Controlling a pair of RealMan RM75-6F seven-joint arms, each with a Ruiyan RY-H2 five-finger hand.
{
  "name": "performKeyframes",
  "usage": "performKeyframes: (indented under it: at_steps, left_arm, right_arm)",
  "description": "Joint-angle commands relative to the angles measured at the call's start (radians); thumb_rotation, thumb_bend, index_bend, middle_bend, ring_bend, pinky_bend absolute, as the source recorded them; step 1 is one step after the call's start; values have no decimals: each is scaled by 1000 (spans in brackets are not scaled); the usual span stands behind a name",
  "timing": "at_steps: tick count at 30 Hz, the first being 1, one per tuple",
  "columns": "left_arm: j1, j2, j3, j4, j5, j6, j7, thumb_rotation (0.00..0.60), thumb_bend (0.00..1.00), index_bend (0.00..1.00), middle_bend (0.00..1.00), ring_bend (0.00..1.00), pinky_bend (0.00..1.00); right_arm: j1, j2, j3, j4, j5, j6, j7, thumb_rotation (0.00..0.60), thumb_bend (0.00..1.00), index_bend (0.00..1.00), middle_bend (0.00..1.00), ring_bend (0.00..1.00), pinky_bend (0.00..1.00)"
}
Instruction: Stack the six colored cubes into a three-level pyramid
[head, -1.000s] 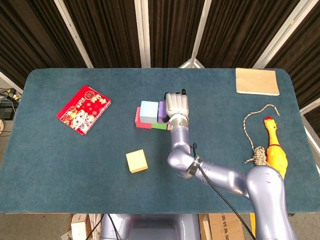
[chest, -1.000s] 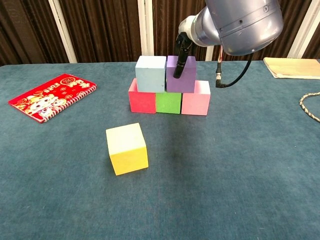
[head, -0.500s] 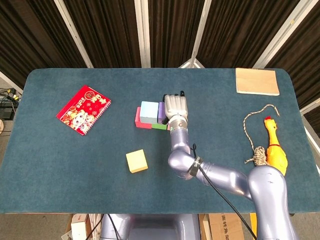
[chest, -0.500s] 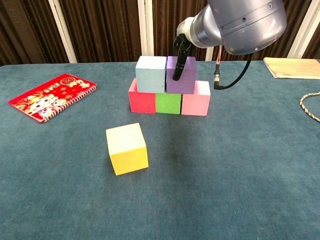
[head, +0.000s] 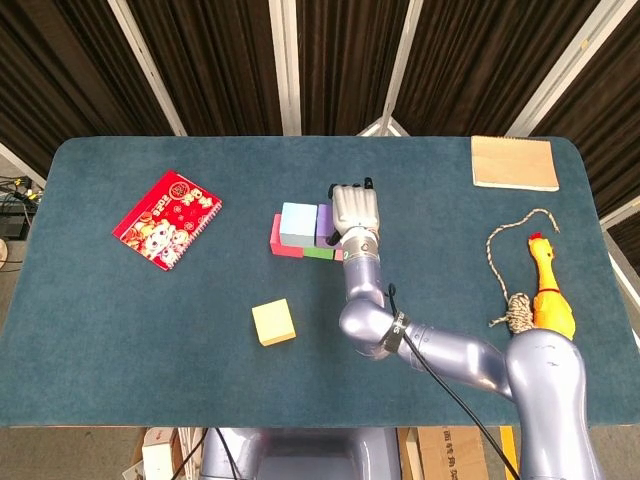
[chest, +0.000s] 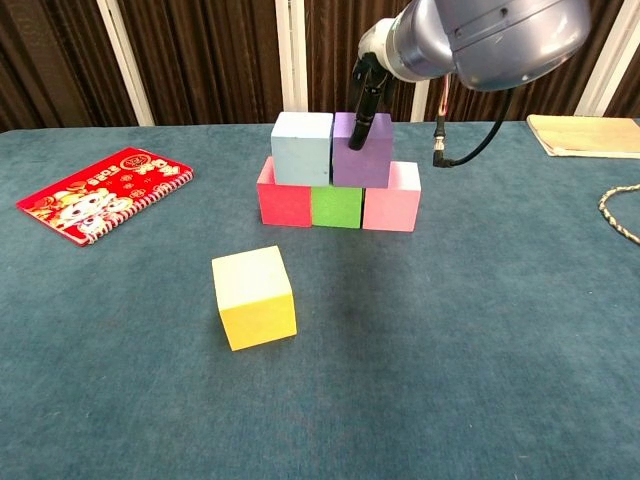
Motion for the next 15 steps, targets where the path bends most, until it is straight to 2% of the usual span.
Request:
performKeyframes:
  at_steps: [1, 8, 13, 15]
  left_arm:
    - [0, 0, 1, -2, 1, 1, 0, 600, 316, 159, 96, 7, 0]
    - [2, 3, 1, -6, 5, 4, -6, 600, 316, 159, 96, 7, 0]
    - [5, 7, 1, -10, 8, 4, -19, 600, 316, 159, 96, 7, 0]
    - [8, 11, 0, -15, 11, 9, -27, 600, 316, 159, 96, 7, 0]
  right_arm:
    - [-6, 19, 1, -32, 11, 9, -11, 600, 132, 295, 305, 213, 0]
    - [-29, 91, 16, -173, 27, 44, -10, 600, 131, 295, 304, 213, 0]
    - [-64, 176, 50, -327, 12, 84, 28, 600, 132, 284, 304, 213, 0]
    - [-93, 230, 68, -425, -9, 100, 56, 600, 131, 282, 304, 213, 0]
